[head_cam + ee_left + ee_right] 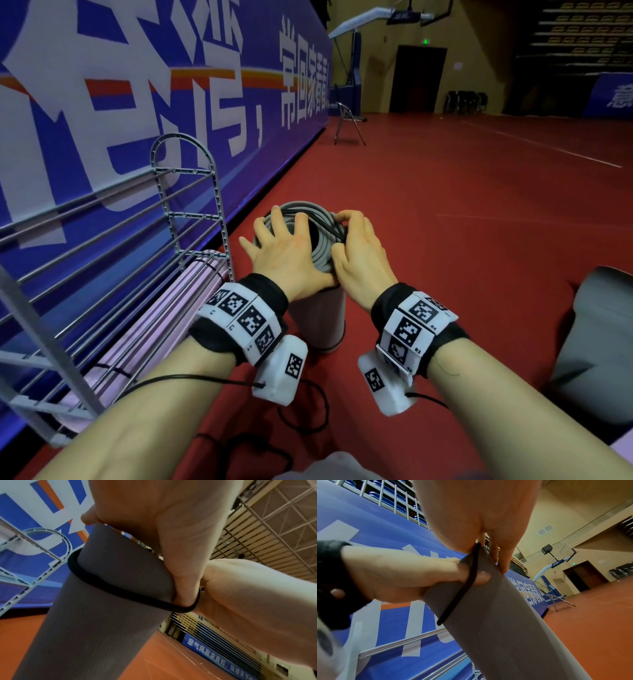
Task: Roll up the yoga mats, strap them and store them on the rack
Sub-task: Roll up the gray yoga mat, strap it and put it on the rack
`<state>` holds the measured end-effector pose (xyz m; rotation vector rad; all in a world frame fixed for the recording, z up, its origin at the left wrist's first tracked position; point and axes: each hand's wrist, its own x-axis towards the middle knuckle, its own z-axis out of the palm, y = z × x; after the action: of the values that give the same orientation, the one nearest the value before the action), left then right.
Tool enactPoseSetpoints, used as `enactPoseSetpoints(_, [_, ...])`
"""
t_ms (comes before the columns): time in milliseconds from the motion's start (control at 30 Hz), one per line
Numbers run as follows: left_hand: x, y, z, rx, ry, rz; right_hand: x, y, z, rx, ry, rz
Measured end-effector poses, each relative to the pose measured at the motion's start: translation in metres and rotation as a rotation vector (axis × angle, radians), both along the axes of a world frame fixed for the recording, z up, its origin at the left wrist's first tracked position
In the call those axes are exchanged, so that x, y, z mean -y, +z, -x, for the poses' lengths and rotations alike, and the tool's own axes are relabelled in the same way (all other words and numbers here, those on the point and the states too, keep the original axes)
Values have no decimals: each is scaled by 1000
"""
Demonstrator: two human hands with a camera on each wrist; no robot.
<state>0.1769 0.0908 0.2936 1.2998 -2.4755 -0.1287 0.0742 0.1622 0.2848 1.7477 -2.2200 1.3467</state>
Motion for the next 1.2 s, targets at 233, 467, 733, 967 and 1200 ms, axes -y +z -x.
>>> enactPoseSetpoints(233, [0, 1, 6, 11, -36, -83, -1, -4, -2, -98, -150, 124])
enactPoseSetpoints(467, [-5, 0, 10, 51, -7, -94, 0, -6, 3, -100, -184, 257])
enactPoseSetpoints(733, [-20, -23, -5, -10, -120, 128, 7, -17, 39, 219, -252, 125])
enactPoseSetpoints(967, [-24, -22, 1, 12, -232, 153, 16, -41, 61, 475, -251, 60])
enactPoseSetpoints(1200, [-15, -23, -7, 27, -275, 203, 35, -1, 61, 612, 88, -58])
